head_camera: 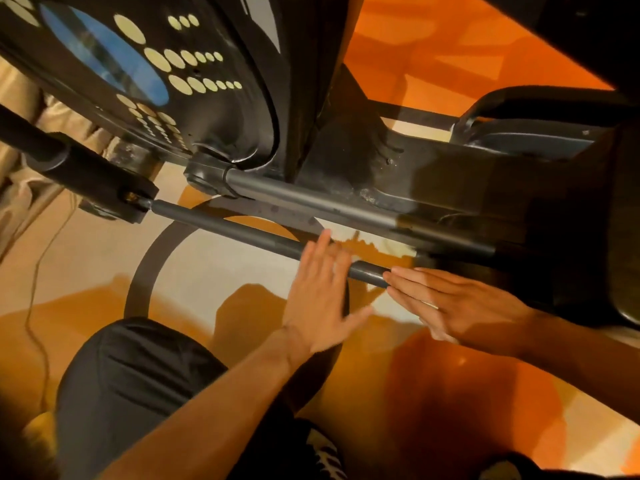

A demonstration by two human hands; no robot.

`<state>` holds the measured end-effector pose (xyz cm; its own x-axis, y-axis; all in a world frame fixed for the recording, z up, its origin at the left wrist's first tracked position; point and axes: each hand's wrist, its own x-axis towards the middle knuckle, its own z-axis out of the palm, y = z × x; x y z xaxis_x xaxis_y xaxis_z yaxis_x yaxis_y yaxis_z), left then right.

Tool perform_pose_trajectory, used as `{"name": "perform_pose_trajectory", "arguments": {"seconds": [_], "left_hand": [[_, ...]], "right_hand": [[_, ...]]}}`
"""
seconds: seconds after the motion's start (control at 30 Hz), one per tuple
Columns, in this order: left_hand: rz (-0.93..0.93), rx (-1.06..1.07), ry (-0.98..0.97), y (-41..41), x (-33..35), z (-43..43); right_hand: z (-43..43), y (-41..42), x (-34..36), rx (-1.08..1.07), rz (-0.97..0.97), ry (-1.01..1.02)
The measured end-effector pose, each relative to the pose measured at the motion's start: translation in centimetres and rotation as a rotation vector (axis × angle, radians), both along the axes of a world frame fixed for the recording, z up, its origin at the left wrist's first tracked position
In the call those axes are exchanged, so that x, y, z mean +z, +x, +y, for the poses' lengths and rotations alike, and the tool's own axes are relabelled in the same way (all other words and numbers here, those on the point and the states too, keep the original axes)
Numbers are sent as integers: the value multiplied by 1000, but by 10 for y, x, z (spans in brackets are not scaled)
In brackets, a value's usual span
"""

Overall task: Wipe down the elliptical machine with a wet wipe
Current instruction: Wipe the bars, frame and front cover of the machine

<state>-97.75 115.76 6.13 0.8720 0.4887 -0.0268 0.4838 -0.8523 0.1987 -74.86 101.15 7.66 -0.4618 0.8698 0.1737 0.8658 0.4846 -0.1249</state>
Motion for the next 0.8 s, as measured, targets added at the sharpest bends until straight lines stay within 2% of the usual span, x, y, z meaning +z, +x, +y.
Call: {"name": "perform_pose_trajectory", "arguments": {"seconds": [0.13,0.27,0.43,0.53,0.63,0.7,0.8], "left_hand": [[-88,-62,-23,24,-14,-33],[-5,-109,87,4,-19,4],[45,72,152,-34,-20,60],[6,186,89,-31,-19,46],[-77,9,13,-3,-23,1],[-74,-109,42,9,-28,-19],[-24,-195,136,2,-27,-4]], "right_hand": [[1,1,9,22,-86,-104],[0,2,7,30,-110,-103],[-1,2,5,39,-124,-46],[0,1,8,20,-92,-51],[1,-3,12,11,-109,-34],[1,-5,13,-14,-118,-62],[2,-5,18,-20,-97,-138]]}}
